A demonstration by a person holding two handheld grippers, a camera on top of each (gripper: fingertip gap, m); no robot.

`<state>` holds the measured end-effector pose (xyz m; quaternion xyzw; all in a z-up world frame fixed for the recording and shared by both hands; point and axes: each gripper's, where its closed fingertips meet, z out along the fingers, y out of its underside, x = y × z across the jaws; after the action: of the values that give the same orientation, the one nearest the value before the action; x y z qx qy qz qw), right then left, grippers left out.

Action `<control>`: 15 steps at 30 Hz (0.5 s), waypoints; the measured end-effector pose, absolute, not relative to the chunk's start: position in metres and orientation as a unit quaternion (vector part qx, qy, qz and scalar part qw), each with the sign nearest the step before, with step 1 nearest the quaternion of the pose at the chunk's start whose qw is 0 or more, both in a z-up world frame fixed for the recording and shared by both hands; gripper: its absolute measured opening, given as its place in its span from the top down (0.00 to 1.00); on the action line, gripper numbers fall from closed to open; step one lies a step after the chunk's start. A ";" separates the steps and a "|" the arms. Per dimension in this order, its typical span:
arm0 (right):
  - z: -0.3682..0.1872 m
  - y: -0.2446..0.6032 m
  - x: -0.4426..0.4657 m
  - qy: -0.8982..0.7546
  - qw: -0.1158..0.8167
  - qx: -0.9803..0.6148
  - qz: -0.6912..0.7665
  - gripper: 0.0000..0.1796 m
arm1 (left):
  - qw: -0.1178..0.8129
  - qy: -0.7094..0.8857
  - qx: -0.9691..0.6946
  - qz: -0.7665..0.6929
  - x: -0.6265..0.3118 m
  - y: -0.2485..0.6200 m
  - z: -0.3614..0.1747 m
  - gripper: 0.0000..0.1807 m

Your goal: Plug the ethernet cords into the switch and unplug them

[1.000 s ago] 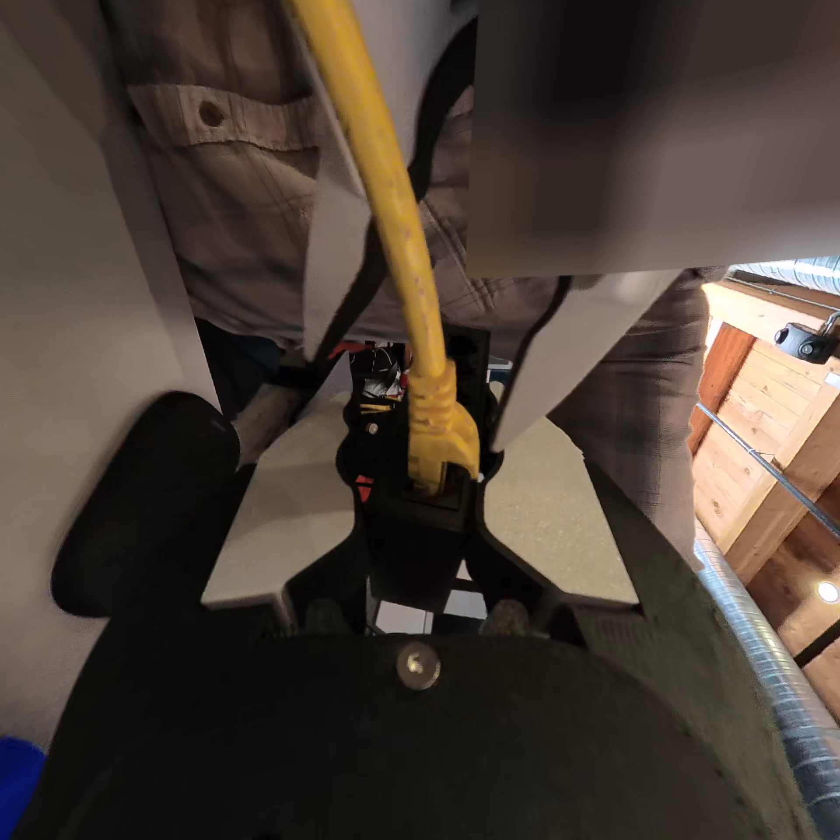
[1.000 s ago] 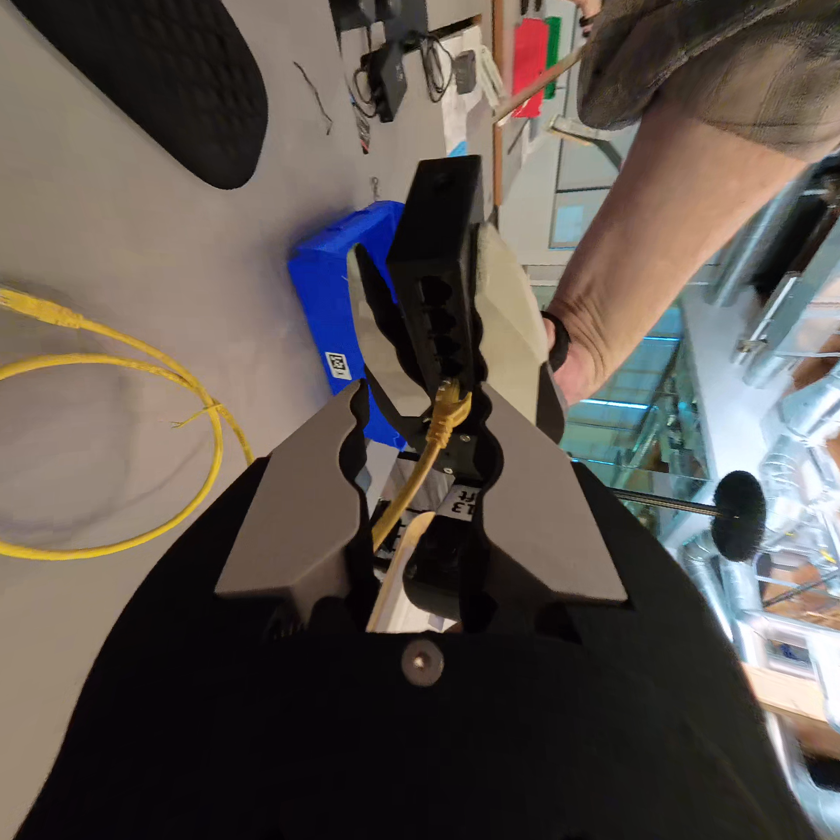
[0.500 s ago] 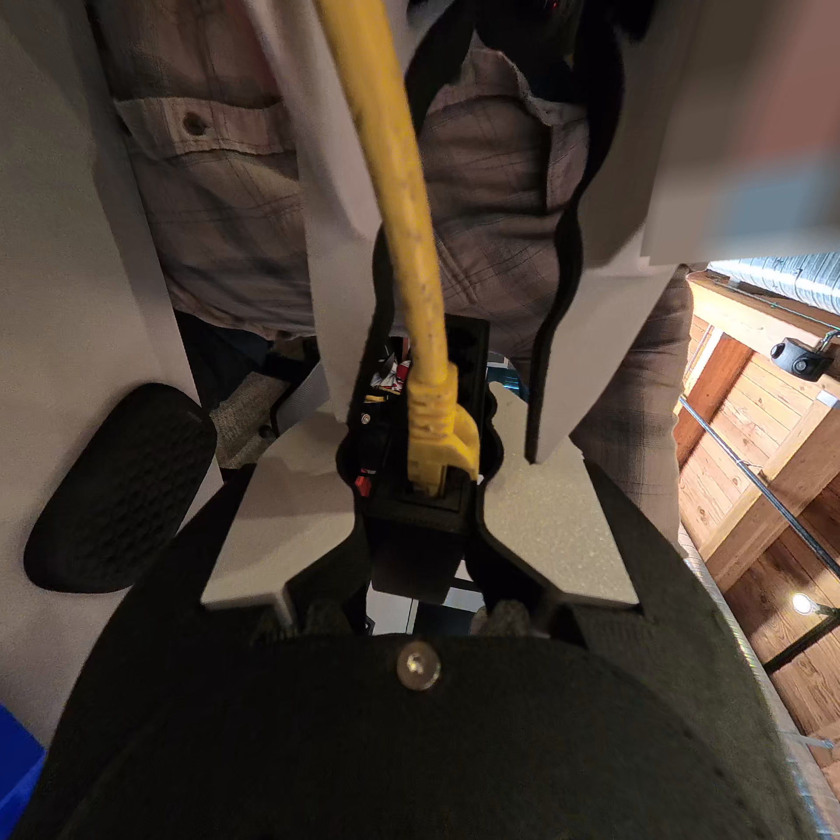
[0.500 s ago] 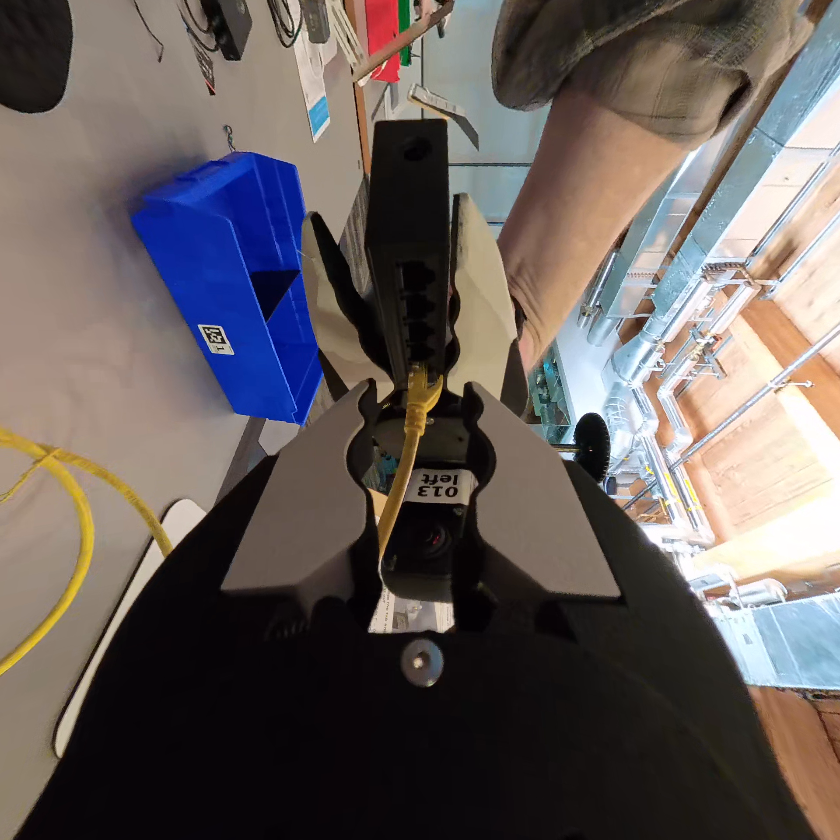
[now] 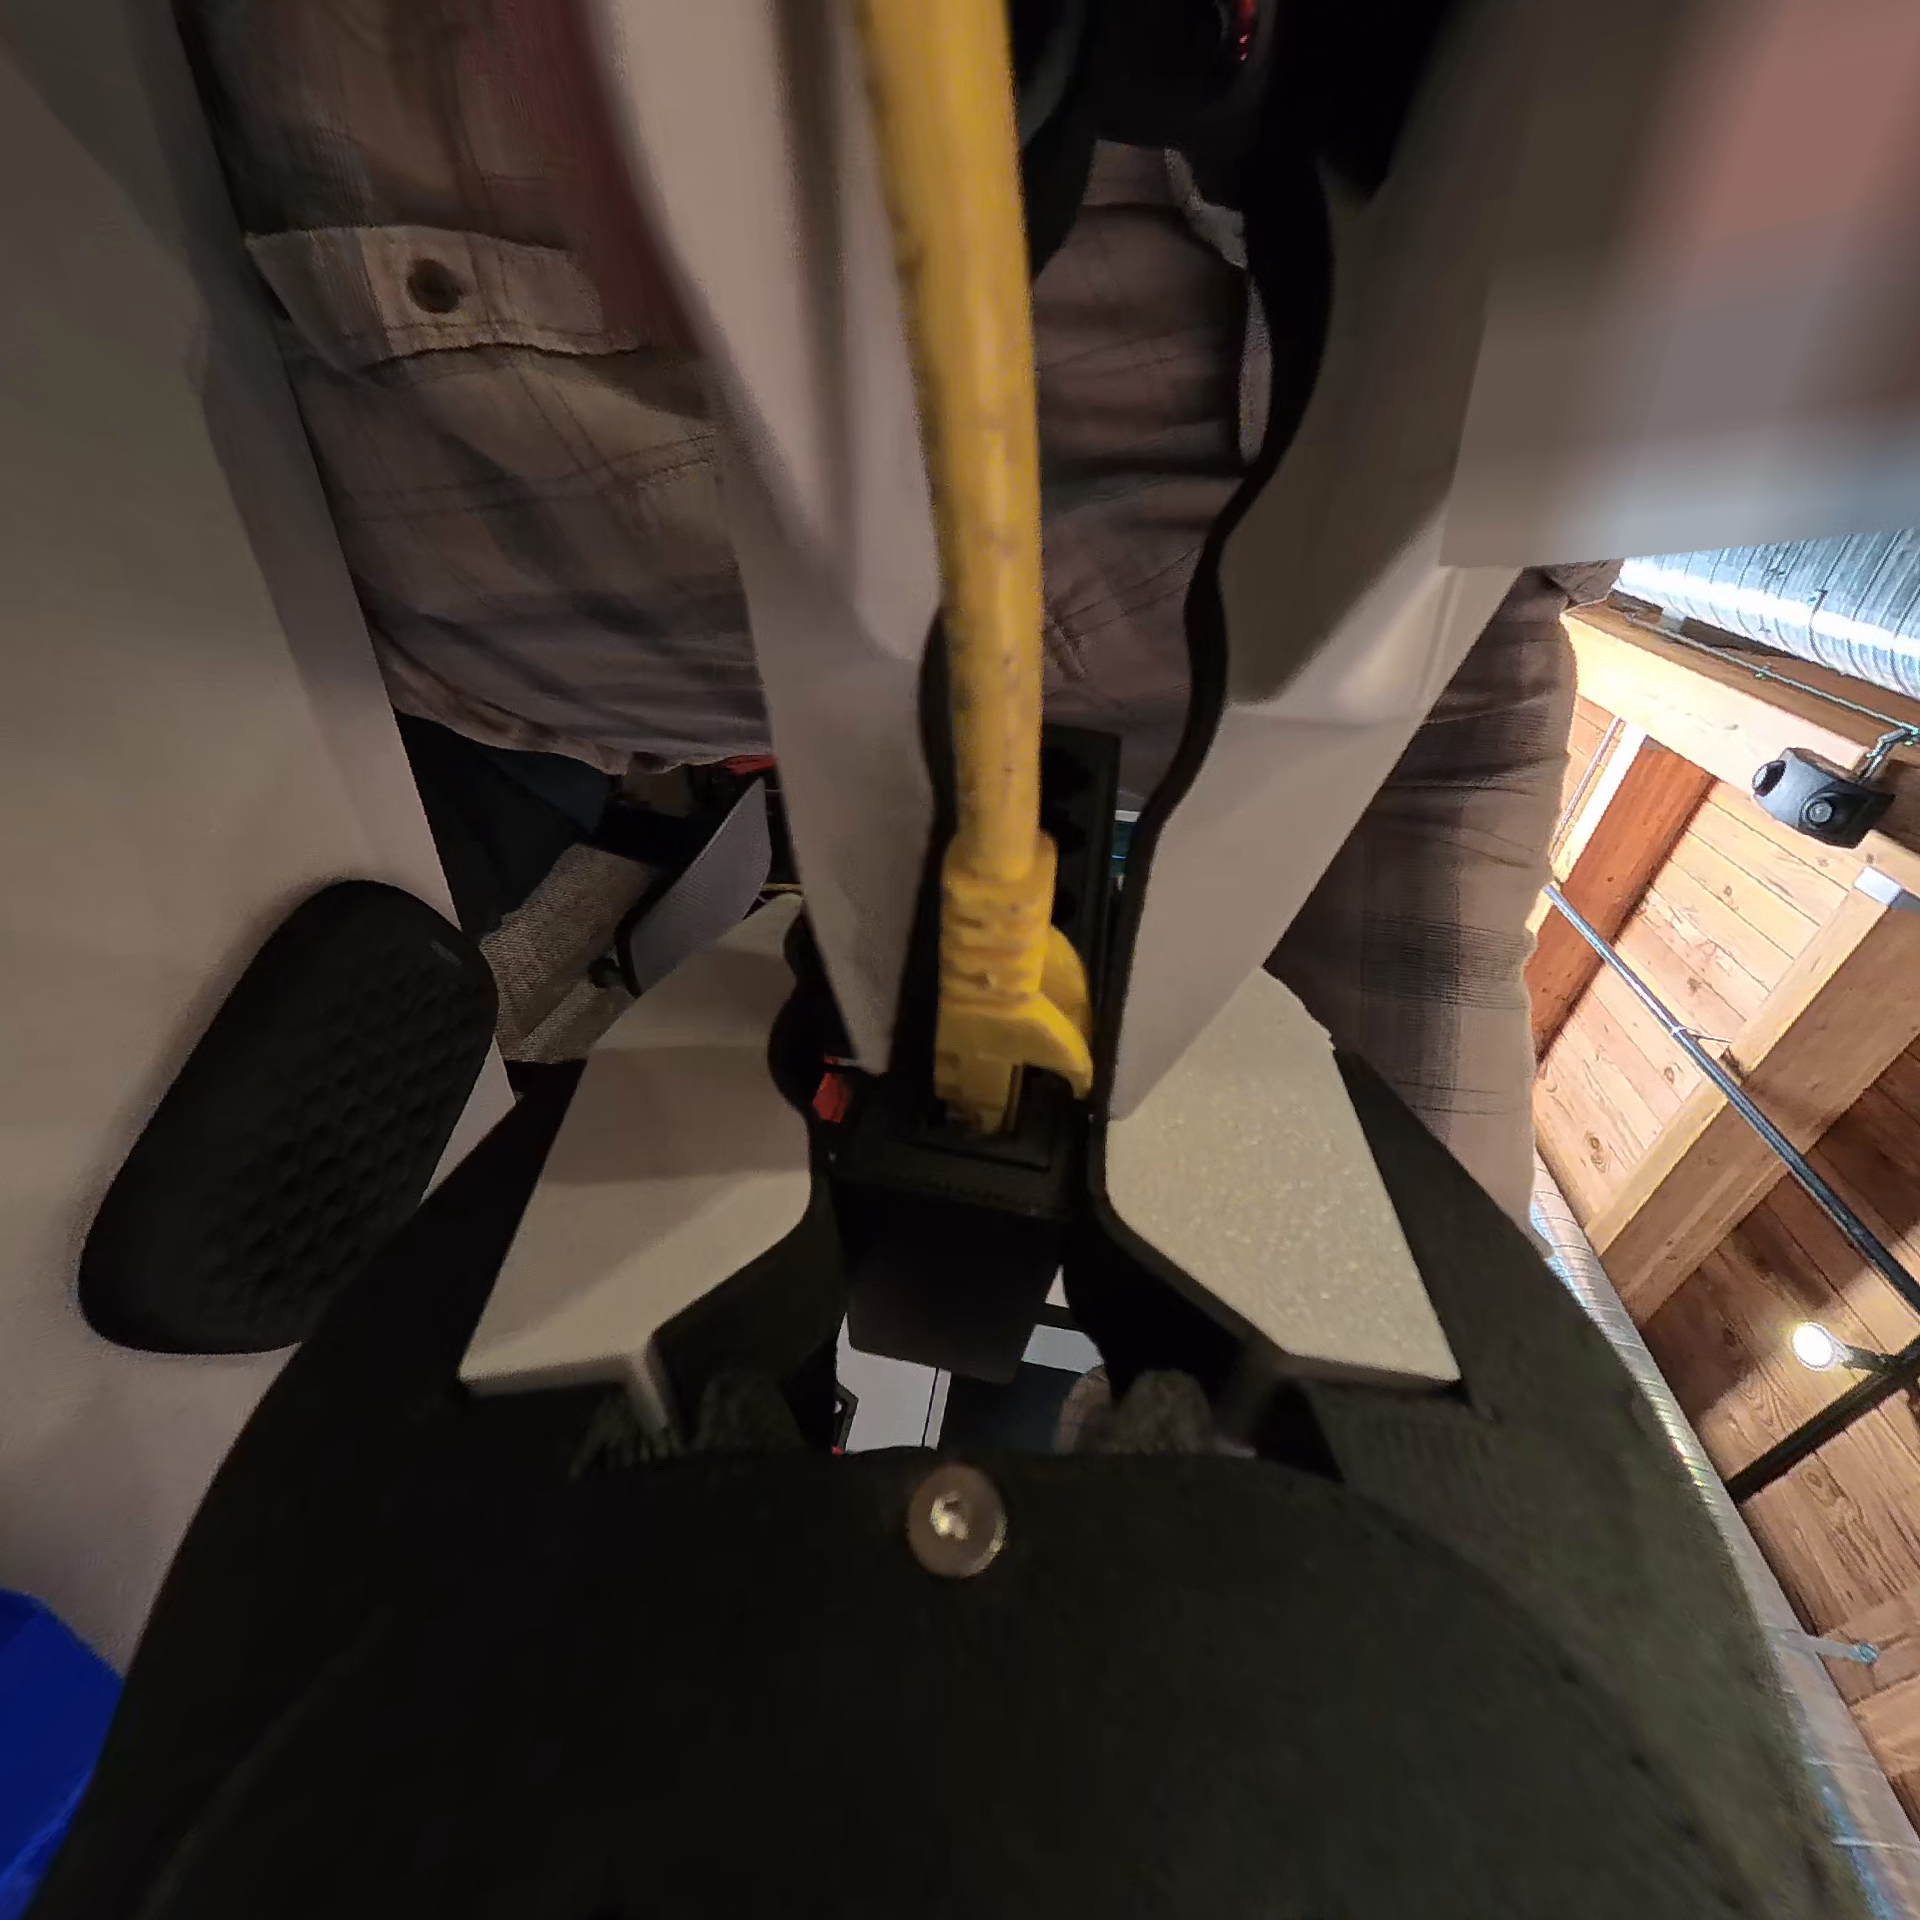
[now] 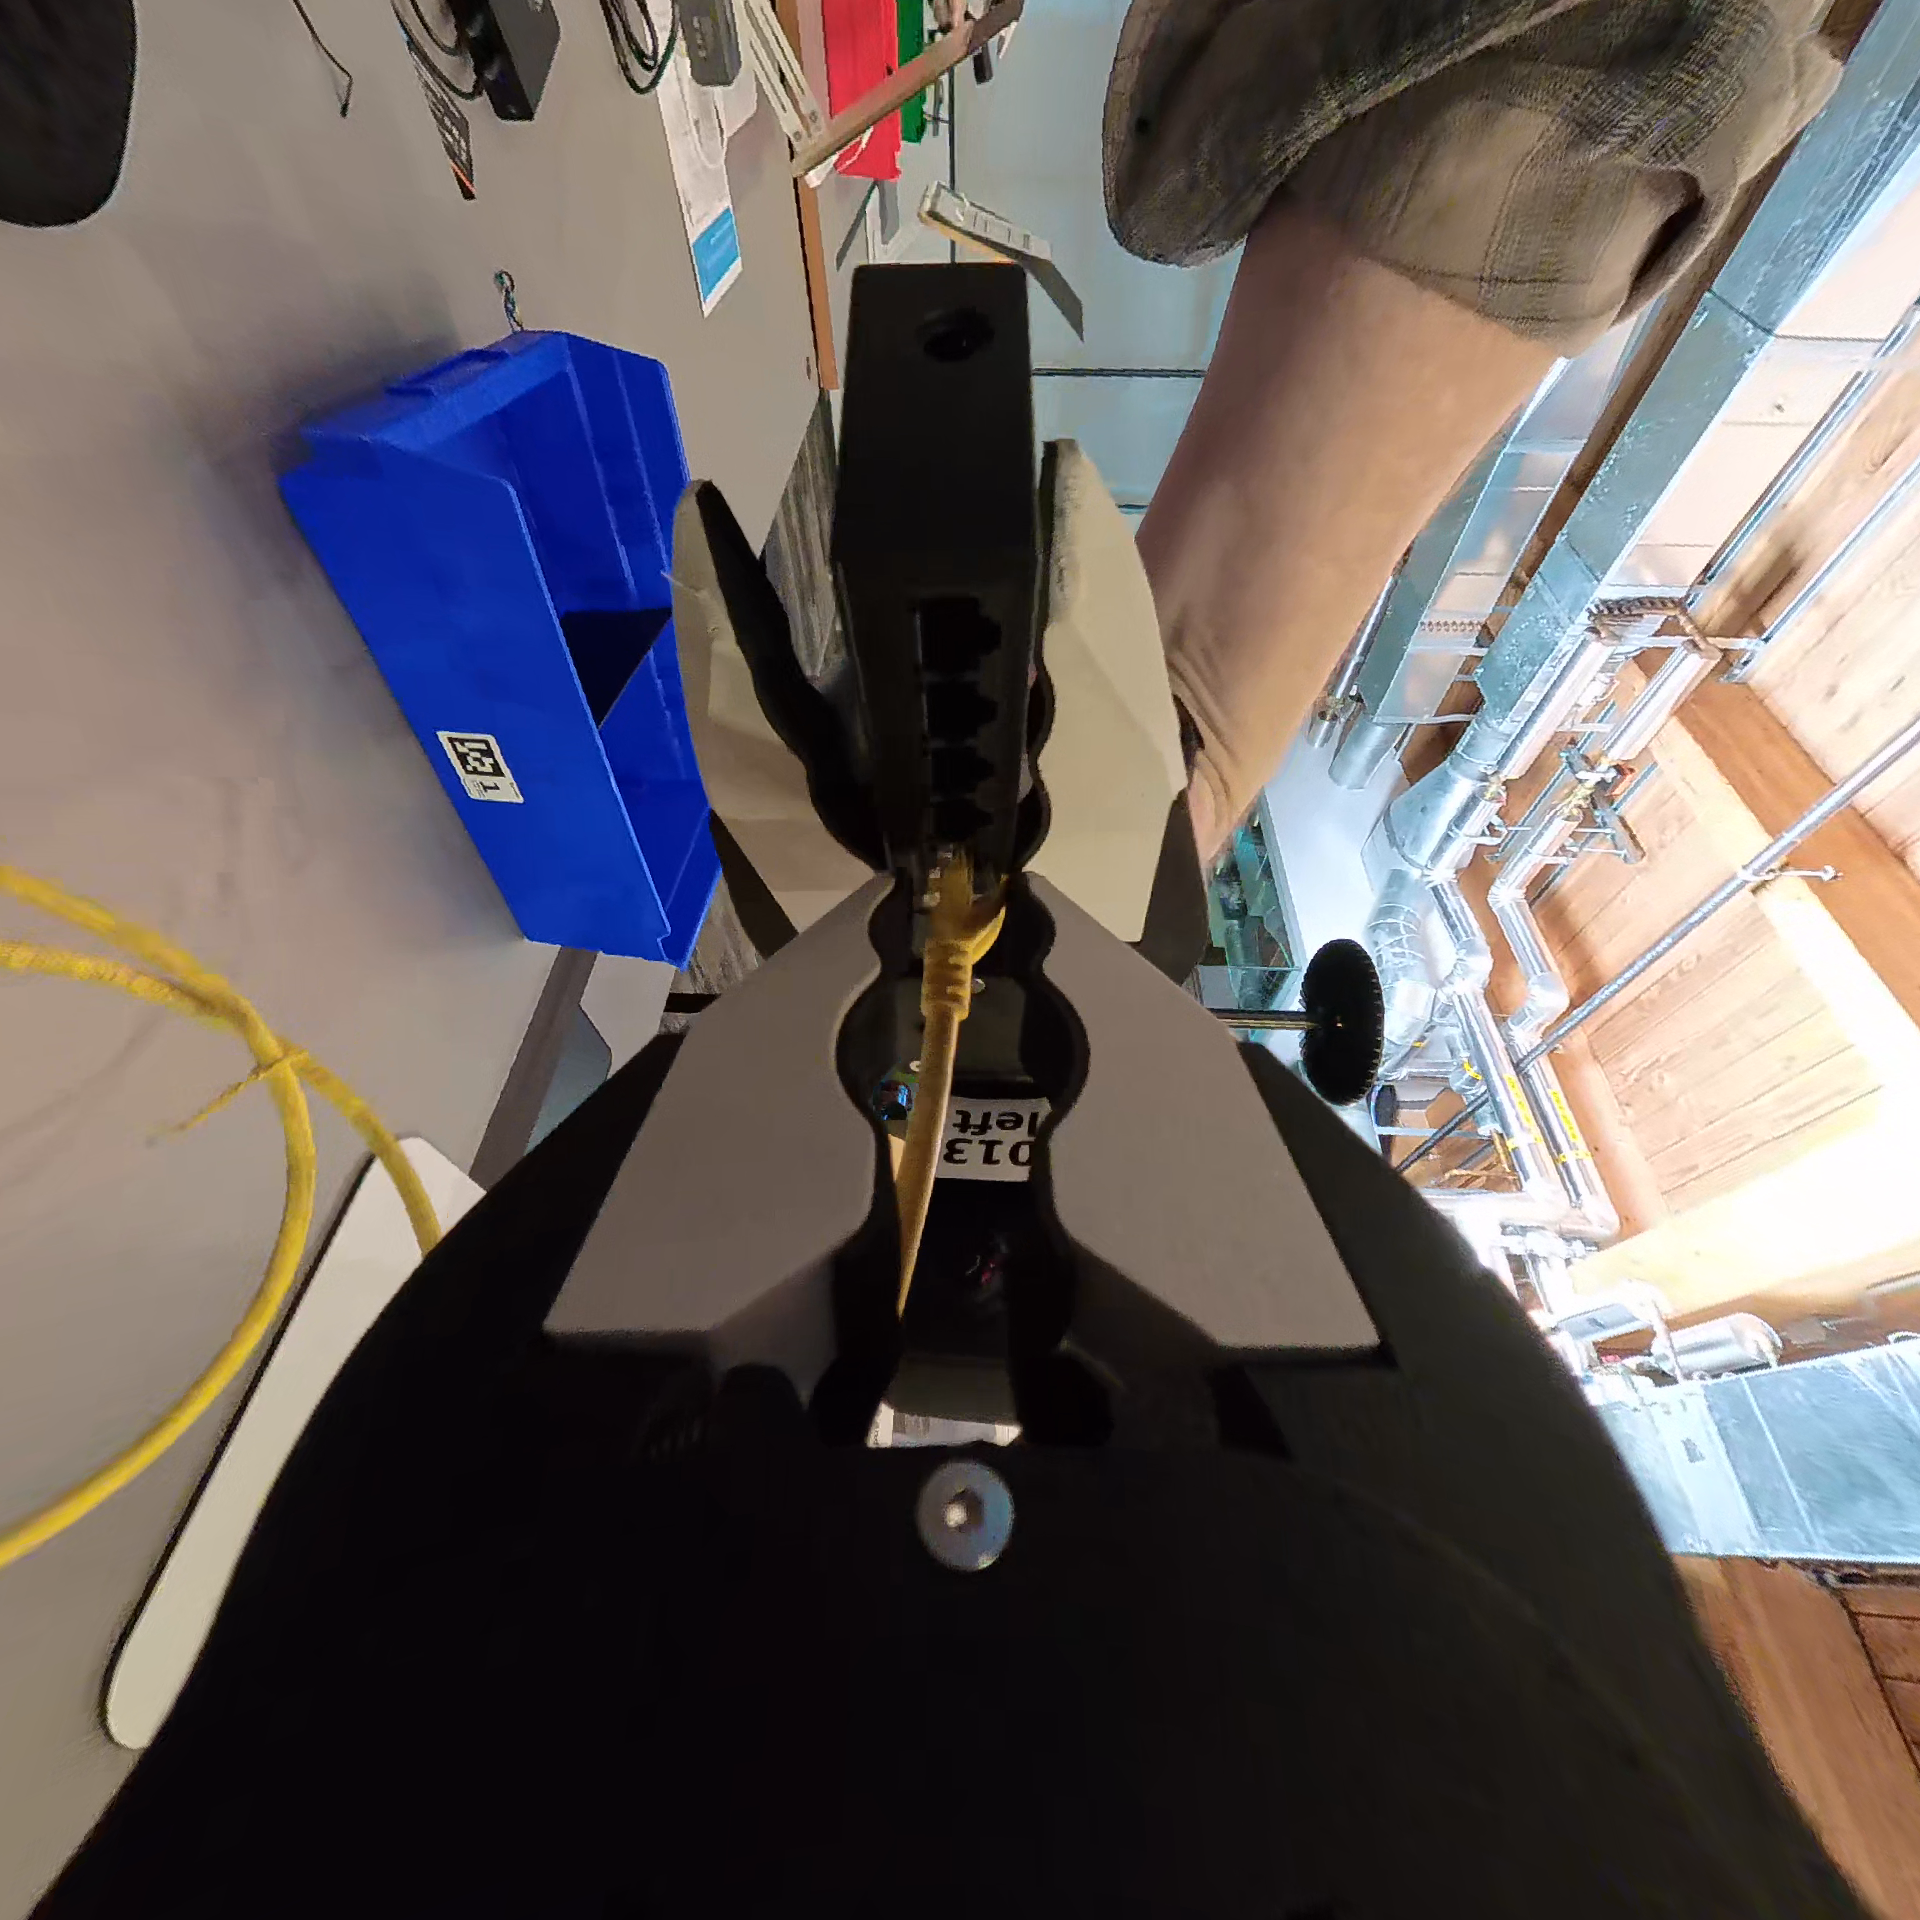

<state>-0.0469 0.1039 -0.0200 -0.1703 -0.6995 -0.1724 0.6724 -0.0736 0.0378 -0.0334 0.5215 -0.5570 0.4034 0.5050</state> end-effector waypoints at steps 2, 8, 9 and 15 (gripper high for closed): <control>-0.020 0.103 -0.046 -0.702 0.671 -0.173 -0.163 0.93 | 0.508 -0.555 0.518 0.407 -0.073 0.037 -0.034 0.73; -0.030 0.103 -0.046 -0.723 0.653 -0.184 -0.133 0.93 | 0.517 -0.547 0.512 0.414 -0.073 0.037 -0.041 0.73; -0.030 0.103 -0.046 -0.725 0.651 -0.183 -0.131 0.93 | 0.517 -0.548 0.511 0.415 -0.073 0.037 -0.041 0.73; -0.033 0.103 -0.047 -0.727 0.646 -0.178 -0.146 0.91 | 0.514 -0.550 0.510 0.416 -0.073 0.039 -0.042 0.73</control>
<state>-0.0467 0.1026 -0.0326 -0.1782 -0.7273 -0.1462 0.6465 -0.0733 0.0386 -0.0418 0.5098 -0.5500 0.4164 0.5140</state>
